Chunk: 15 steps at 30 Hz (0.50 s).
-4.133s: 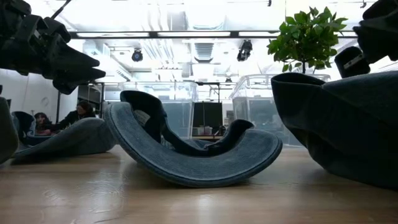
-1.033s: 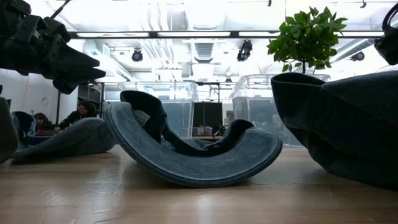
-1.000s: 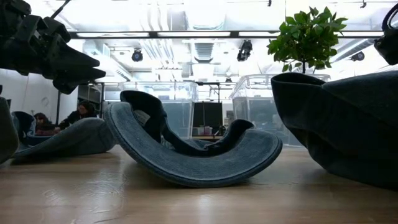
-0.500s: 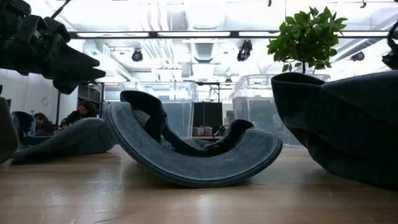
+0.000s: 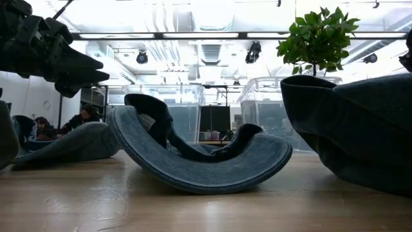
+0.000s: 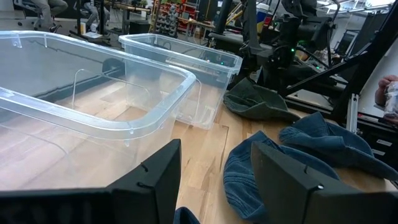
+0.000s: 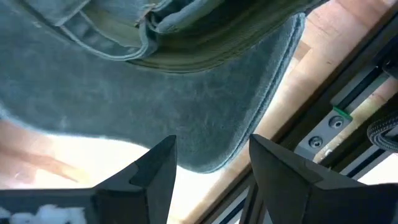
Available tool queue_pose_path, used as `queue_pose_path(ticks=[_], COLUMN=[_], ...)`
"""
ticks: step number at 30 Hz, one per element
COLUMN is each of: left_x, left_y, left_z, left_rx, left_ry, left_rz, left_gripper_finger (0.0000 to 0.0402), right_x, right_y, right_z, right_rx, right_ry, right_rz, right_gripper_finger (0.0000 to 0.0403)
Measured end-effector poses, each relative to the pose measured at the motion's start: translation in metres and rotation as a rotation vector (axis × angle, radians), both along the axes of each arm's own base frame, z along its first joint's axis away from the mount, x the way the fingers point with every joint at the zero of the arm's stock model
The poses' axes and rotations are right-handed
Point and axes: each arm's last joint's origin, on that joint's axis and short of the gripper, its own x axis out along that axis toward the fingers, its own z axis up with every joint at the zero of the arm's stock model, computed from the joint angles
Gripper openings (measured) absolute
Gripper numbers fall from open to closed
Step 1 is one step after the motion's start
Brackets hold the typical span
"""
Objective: Pick & Place hat
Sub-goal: Put the right green cap into the right transparent bin
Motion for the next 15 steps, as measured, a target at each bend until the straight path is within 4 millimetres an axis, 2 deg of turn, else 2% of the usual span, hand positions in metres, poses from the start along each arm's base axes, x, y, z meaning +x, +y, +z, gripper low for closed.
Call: queue_pose_path(ticks=[8,15], left_x=[0.0000,0.0000], left_y=[0.0000,0.0000], left_z=[0.0000,0.0000], left_rx=[0.000,-0.001], left_ry=[0.000,0.000], left_rz=[0.000,0.000], left_gripper_finger=[0.0187,0.0187], right_x=[0.0032,0.0050], right_y=[0.0058,0.0059], right_z=[-0.0086,-0.0111], right_rx=[0.019,-0.020], right_ry=[0.106,0.101], right_rz=[0.002,-0.027], right_gripper_finger=[0.0194,0.0194])
